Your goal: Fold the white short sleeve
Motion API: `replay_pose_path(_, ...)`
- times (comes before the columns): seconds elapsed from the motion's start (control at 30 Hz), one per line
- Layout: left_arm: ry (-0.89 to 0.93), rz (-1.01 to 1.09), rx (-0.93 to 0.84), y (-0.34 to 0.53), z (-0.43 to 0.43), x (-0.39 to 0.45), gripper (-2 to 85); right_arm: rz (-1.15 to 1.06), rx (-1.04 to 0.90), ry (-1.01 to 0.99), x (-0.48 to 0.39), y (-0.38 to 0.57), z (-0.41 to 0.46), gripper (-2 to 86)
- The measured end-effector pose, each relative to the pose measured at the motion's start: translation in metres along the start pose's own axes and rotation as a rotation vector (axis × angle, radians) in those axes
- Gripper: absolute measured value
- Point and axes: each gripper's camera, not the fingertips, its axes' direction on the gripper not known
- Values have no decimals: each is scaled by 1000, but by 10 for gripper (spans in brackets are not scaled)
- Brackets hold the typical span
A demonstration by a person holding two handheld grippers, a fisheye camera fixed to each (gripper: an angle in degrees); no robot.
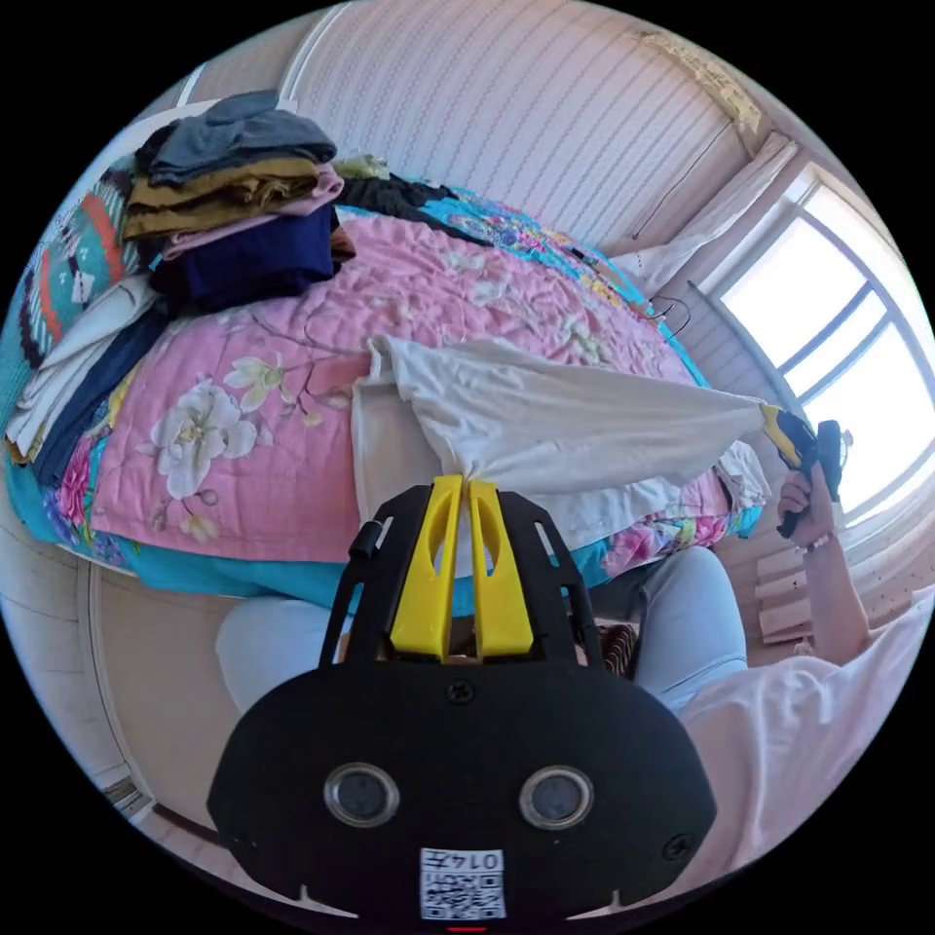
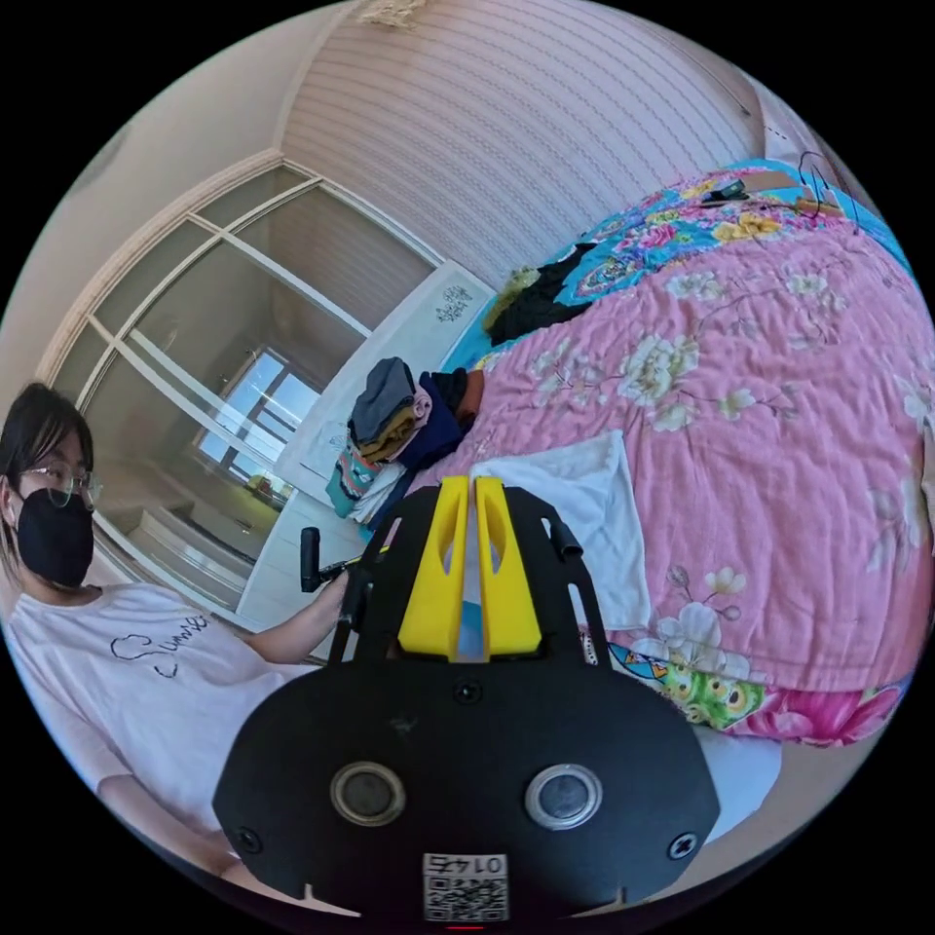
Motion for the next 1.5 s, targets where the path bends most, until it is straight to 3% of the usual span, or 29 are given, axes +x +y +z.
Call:
replay_pose_path(0.17,262,134,320,-5,-116,24,-10,-255,126,-99,-65,2,-69,5)
replay_pose_path(0.27,368,263,534,-3,-181,39,-10,-424,230,-198,-99,10,-114,4)
replay_pose_path(0.4,422,335,675,-9,-237,53,-10,-579,319,-291,-134,13,-158,5)
replay_pose_path(0.6,380,361,698,-79,-259,87,-10,-625,289,-28,-179,-61,-172,4)
replay_pose_path(0.77,133,320,567,-223,-202,112,-7,-416,145,158,-141,-221,-110,6)
replay_pose_path(0.9,15,211,412,-297,-124,105,6,-174,47,277,-77,-280,-42,14)
replay_pose_path(1.0,-49,-4,254,-324,-56,75,31,8,63,368,-20,-285,-2,30)
replay_pose_path(1.1,-47,-98,198,-311,-16,44,55,106,85,379,26,-261,18,84)
replay_pose_path(1.2,-19,-38,73,-269,12,24,61,95,33,363,54,-214,26,109)
replay_pose_path(1.37,11,55,-236,-120,51,19,80,230,-171,333,81,-58,33,111)
replay_pose_path(1.5,18,7,-223,-56,55,30,107,373,-194,248,72,26,33,115)
